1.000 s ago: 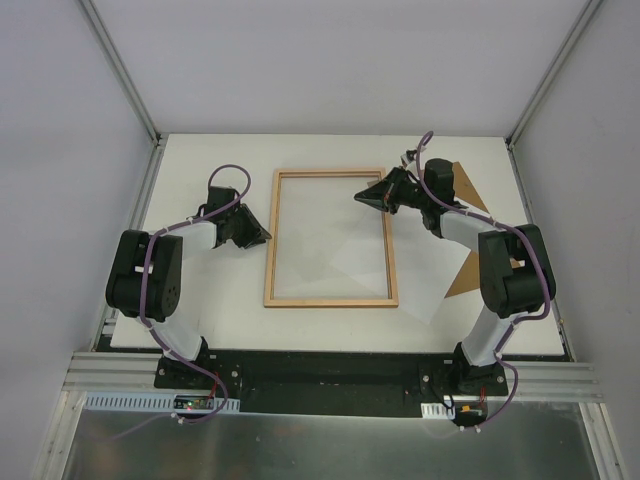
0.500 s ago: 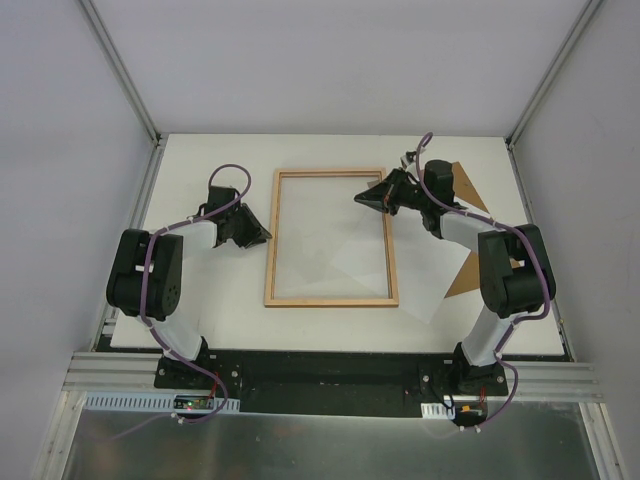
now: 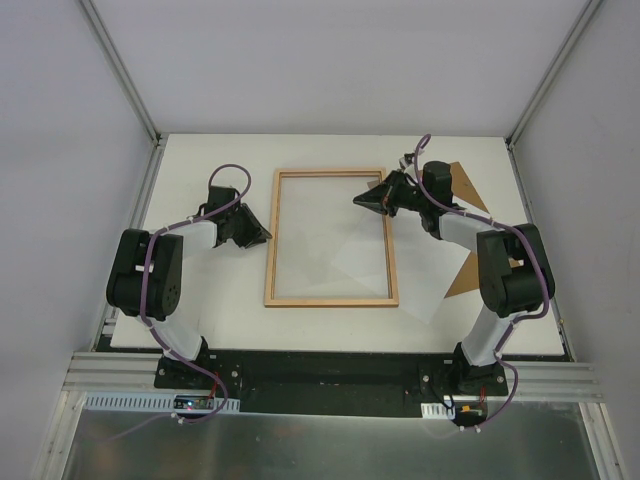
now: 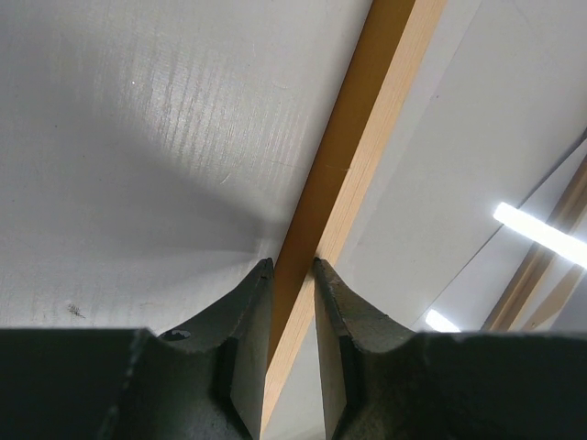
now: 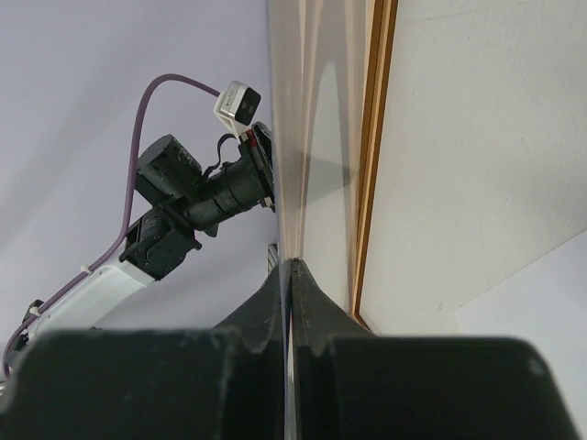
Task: Put the photo into the frame
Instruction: Place the glass panel at the frame body.
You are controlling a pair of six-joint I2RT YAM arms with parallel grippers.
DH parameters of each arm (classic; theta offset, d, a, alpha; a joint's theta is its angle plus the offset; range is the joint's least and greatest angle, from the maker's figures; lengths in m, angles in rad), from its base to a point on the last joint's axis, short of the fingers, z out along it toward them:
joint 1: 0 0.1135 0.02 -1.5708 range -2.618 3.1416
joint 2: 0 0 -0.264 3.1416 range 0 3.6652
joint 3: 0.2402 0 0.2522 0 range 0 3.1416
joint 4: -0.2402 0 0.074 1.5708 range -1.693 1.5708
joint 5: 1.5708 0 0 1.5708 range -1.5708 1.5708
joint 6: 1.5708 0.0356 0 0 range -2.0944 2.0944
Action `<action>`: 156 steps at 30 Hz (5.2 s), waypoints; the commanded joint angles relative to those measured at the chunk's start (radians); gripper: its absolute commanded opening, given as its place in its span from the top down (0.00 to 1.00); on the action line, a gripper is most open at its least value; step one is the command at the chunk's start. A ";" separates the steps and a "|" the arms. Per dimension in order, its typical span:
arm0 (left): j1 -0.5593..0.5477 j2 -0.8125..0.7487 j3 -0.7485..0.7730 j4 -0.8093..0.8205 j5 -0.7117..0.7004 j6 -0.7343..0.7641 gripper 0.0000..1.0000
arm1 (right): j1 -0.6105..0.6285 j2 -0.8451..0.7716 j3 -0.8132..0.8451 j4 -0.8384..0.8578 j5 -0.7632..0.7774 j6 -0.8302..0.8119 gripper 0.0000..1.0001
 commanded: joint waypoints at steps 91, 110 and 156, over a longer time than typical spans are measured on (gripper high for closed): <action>-0.012 0.059 -0.015 -0.099 -0.056 0.043 0.78 | 0.056 -0.060 0.019 -0.164 -0.017 -0.152 0.99; -0.012 0.057 -0.014 -0.102 -0.051 0.040 0.78 | 0.059 -0.034 0.035 -0.172 -0.034 -0.152 0.99; -0.012 0.064 -0.003 -0.102 -0.034 0.047 0.78 | 0.056 0.090 0.129 -0.307 -0.043 -0.244 0.94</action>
